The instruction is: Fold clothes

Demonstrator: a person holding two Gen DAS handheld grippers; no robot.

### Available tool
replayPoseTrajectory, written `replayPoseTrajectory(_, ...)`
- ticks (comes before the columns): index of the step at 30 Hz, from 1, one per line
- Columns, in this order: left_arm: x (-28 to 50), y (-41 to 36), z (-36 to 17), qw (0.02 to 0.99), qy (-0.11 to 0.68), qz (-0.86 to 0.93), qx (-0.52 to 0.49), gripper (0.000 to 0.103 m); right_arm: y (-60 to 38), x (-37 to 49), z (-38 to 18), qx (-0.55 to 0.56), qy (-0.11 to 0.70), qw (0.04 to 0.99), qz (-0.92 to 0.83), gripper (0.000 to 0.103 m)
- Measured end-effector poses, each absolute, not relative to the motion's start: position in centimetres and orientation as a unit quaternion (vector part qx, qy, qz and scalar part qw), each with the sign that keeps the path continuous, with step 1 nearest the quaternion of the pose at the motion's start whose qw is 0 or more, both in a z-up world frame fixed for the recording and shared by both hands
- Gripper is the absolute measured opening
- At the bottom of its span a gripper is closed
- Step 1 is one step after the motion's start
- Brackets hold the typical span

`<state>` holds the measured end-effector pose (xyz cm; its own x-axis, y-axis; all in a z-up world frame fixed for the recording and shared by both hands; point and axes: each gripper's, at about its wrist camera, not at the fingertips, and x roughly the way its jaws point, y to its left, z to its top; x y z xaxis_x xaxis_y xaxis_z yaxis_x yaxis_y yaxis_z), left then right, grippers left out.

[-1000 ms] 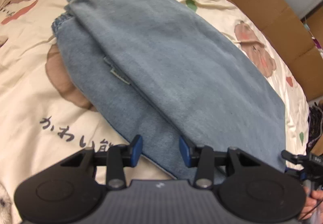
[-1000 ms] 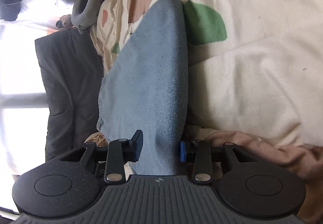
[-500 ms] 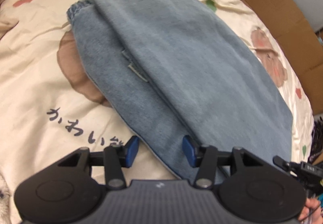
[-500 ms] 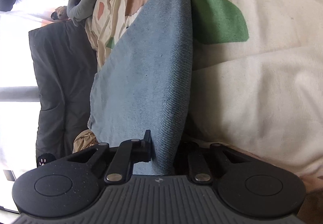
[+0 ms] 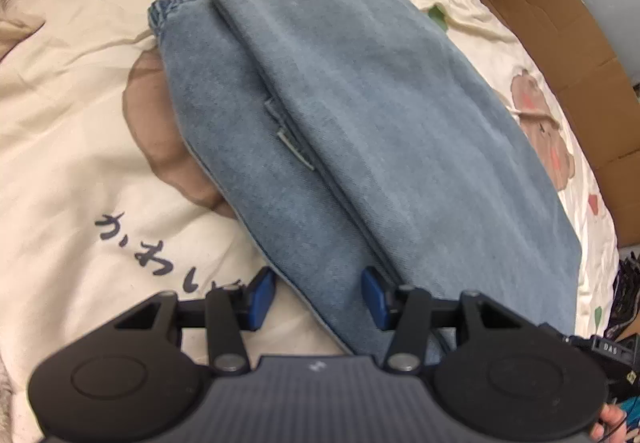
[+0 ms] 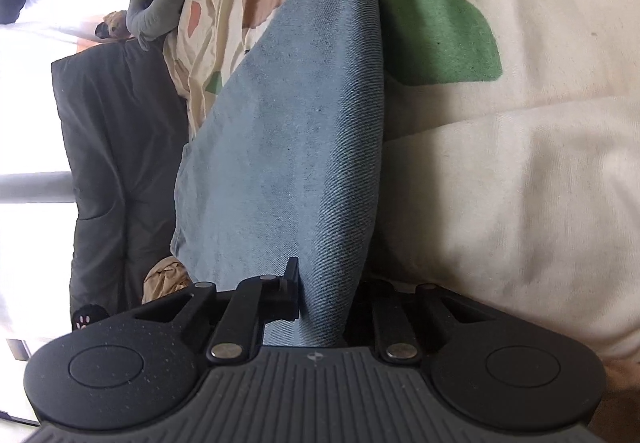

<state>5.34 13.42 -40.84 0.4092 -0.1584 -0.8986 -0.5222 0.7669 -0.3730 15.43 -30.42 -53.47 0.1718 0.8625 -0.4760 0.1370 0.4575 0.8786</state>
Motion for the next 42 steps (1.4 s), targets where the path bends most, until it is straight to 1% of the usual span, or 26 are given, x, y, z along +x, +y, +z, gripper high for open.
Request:
replayPoseTrajectory(3, 5.6, 13.2, -40.8, 0.776, 0.536, 0.106, -0.316, 0.051, -30.3, 15.6, -52.3, 0.410, 0.573, 0.644, 0.297, 0.006)
replayPoseTrajectory(6, 5.7, 13.4, -40.7, 0.773, 0.537, 0.101, -0.322, 0.050, -30.4, 15.9, -50.3, 0.405, 0.563, 0.649, 0.313, 0.006)
replayPoseTrajectory(12, 5.8, 13.1, -40.5, 0.765, 0.541, 0.082, -0.339, 0.045, -31.3, 17.1, -47.2, 0.395, 0.555, 0.666, 0.305, 0.005)
replayPoseTrajectory(19, 6.2, 10.6, -39.9, 0.751, 0.565, 0.028, -0.341, 0.044, -35.4, 18.4, -45.4, 0.391, 0.547, 0.684, 0.282, 0.005)
replayPoseTrajectory(28, 7.6, 6.4, -37.5, 0.747, 0.588, -0.067, -0.304, 0.044, -41.4, 17.9, -43.5, 0.378, 0.536, 0.714, 0.245, 0.005)
replayPoseTrajectory(36, 8.7, 4.4, -35.0, 0.744, 0.589, -0.136, -0.284, 0.044, -44.8, 17.2, -41.1, 0.375, 0.523, 0.733, 0.220, 0.005)
replayPoseTrajectory(40, 9.0, 4.0, -34.5, 0.749, 0.582, -0.148, -0.279, 0.044, -46.5, 17.6, -39.1, 0.371, 0.498, 0.754, 0.214, 0.005)
replayPoseTrajectory(42, 9.1, 3.6, -34.7, 0.748, 0.583, -0.147, -0.281, 0.044, -47.2, 17.9, -39.1, 0.370, 0.496, 0.757, 0.209, 0.005)
